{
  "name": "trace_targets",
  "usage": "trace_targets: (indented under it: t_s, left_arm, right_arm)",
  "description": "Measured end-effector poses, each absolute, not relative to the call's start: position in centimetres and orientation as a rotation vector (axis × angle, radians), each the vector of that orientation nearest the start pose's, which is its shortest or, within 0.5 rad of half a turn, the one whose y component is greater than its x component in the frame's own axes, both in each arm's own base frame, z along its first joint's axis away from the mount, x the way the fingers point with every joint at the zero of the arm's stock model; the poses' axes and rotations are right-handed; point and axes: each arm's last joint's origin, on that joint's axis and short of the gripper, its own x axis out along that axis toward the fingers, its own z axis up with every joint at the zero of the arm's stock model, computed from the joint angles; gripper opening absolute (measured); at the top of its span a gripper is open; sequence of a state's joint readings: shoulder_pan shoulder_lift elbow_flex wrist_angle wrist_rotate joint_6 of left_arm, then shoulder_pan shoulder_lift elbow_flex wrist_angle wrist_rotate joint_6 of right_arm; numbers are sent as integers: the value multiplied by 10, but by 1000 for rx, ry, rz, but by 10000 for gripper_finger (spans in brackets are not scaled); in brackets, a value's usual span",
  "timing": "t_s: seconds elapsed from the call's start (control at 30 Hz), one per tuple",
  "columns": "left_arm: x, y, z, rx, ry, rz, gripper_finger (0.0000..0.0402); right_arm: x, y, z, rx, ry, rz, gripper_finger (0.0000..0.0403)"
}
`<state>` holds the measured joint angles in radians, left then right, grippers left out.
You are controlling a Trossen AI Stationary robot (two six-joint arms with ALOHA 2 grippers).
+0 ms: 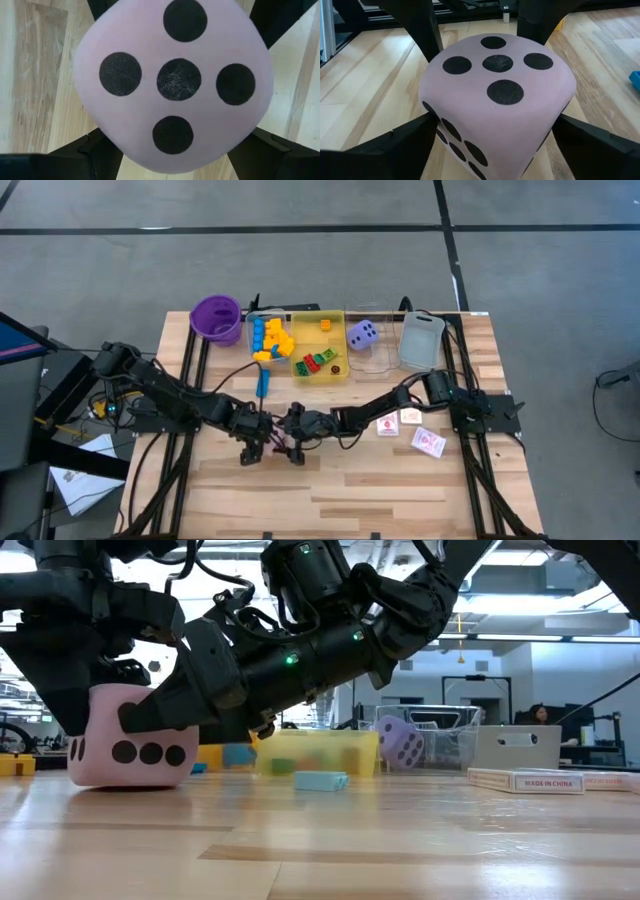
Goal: Pick & Place Toys
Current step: Put the pink dice into the right transparent bin
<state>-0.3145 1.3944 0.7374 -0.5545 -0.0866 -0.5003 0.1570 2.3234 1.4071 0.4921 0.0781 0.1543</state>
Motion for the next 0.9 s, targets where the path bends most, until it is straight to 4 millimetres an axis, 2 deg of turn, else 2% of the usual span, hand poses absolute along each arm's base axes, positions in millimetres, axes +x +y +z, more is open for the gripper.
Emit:
trace_targets:
  t_s: [0.17,0.33,0.57,0.73,0.9]
  left_arm:
    - [224,-71,175,-247,1201,97,296]
    - [210,-68,192,-390,1220,106,296]
    - [189,-62,234,-615,1024,85,296]
    - [169,-56,259,-768,900,70,296]
    - [153,-50,273,-844,803,85,296]
  right_arm:
    - [480,74,98,108,427,45,341]
    - [480,73,99,122,419,44,322]
    - [482,74,100,125,409,44,319]
    - [491,74,113,132,361,43,308]
    - [501,72,129,140,309,40,286]
